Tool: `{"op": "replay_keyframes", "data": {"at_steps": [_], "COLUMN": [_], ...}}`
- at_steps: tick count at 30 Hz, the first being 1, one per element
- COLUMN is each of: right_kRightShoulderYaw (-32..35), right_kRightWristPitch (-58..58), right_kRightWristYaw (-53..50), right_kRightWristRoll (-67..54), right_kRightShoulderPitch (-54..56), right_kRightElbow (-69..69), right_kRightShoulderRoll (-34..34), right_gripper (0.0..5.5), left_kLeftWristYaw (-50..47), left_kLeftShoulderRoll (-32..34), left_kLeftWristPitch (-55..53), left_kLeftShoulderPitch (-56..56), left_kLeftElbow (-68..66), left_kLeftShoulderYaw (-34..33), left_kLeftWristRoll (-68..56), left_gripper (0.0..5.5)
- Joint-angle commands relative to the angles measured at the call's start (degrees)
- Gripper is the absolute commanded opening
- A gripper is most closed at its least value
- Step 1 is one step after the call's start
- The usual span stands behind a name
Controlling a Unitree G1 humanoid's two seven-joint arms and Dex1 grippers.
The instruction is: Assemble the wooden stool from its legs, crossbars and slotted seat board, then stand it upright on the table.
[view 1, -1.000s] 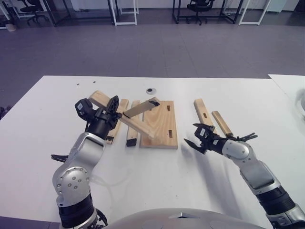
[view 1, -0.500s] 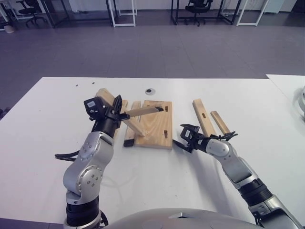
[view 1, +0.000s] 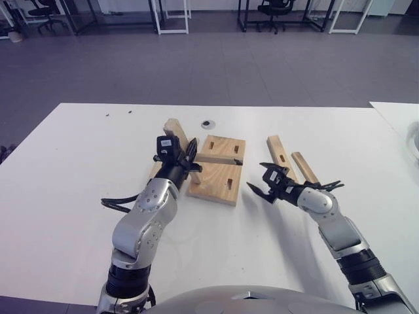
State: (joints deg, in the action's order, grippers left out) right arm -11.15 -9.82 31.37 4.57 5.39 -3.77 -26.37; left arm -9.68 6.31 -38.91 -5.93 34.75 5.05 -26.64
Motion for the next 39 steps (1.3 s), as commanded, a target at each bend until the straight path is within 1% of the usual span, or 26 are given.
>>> {"op": "replay_keyframes", "data": {"at_steps": [1, 4, 6, 7, 8, 9, 11, 12, 13, 15, 17, 18, 20, 24, 26, 29, 32, 36, 39], "right_kRightShoulderYaw": [3.8, 6.3, 7.5, 8.0, 8.5, 9.0, 9.9, 10.3, 10.8, 11.5, 12.2, 12.3, 12.8, 12.0, 11.2, 10.1, 9.7, 9.7, 9.5], "right_kRightWristPitch": [0.0, 0.2, 0.2, 0.3, 0.4, 0.4, 0.5, 0.4, 0.3, 0.2, -0.1, -0.4, -1.3, -1.6, -1.6, -1.6, -1.6, -1.4, -1.4], "right_kRightWristYaw": [-2.0, -2.9, -3.2, -3.3, -3.5, -3.7, -4.1, -4.2, -4.7, -5.7, -6.5, -6.9, -7.8, -8.5, -8.6, -8.3, -8.5, -8.8, -9.0], "right_kRightWristRoll": [-1.4, -2.1, -2.7, -2.8, -2.8, -2.9, -3.2, -3.4, -3.4, -3.5, -3.6, -3.5, -3.1, -2.4, -2.2, -1.9, -1.9, -1.9, -1.9], "right_kRightShoulderPitch": [0.9, 2.8, 3.8, 4.1, 4.6, 4.9, 5.2, 5.2, 5.3, 5.6, 6.2, 6.6, 6.6, 6.5, 6.4, 6.4, 6.6, 6.6, 6.7], "right_kRightElbow": [-0.3, 1.1, 1.9, 2.3, 2.8, 3.2, 3.8, 4.0, 4.4, 5.5, 6.7, 7.6, 9.2, 11.6, 12.3, 13.2, 13.9, 14.6, 14.8], "right_kRightShoulderRoll": [0.3, 0.2, 0.1, 0.0, -0.2, -0.3, -0.3, -0.1, 0.1, 0.5, 0.8, 0.9, 0.8, 1.3, 2.0, 2.7, 3.1, 3.4, 3.7], "right_gripper": [3.87, 3.87, 3.87, 3.87, 3.87, 3.87, 3.87, 3.87, 3.87, 3.87, 3.87, 3.87, 3.87, 3.87, 3.87, 3.87, 3.87, 3.87, 3.87], "left_kLeftWristYaw": [4.4, 7.1, 6.7, 6.2, 6.3, 6.6, 6.4, 5.6, 5.6, 5.9, 6.9, 7.6, 10.4, 17.0, 20.0, 22.1, 20.8, 19.9, 20.5], "left_kLeftShoulderRoll": [0.3, 1.0, 0.5, 0.5, 1.6, 3.1, 6.2, 7.6, 9.5, 12.8, 15.8, 18.2, 20.4, 19.1, 18.0, 16.8, 15.4, 15.3, 14.2], "left_kLeftWristPitch": [-3.4, -6.5, -7.6, -7.9, -7.9, -7.3, -5.2, -3.9, -2.5, -1.0, -0.3, 0.3, 1.5, 2.8, 3.7, 3.2, 1.0, 2.0, 2.1], "left_kLeftShoulderPitch": [-1.7, -2.2, -3.1, -4.0, -5.4, -7.4, -12.2, -14.8, -16.2, -15.5, -11.8, -9.2, -3.9, 0.7, 1.4, 0.6, 0.0, 0.3, 0.6], "left_kLeftElbow": [7.0, 10.5, 11.4, 12.1, 13.2, 14.3, 15.1, 14.4, 12.1, 7.3, 2.6, 0.0, -5.1, -15.3, -20.0, -23.9, -26.2, -28.7, -29.1], "left_kLeftShoulderYaw": [-2.2, -5.7, -8.6, -9.3, -9.9, -11.0, -14.6, -17.0, -19.4, -21.0, -18.7, -15.9, -10.8, -3.8, -1.0, 2.4, 3.1, 4.0, 3.6], "left_kLeftWristRoll": [-7.1, -16.5, -24.5, -27.8, -30.2, -32.2, -35.5, -36.4, -34.1, -28.2, -20.6, -14.8, -7.8, -2.8, -1.0, 2.2, 4.8, 10.2, 11.4], "left_gripper": [2.4, 3.1, 3.37, 3.59, 3.74, 4.01, 4.36, 4.52, 4.52, 4.52, 4.52, 4.52, 4.52, 4.52, 4.52, 4.52, 4.52, 4.52, 4.52]}}
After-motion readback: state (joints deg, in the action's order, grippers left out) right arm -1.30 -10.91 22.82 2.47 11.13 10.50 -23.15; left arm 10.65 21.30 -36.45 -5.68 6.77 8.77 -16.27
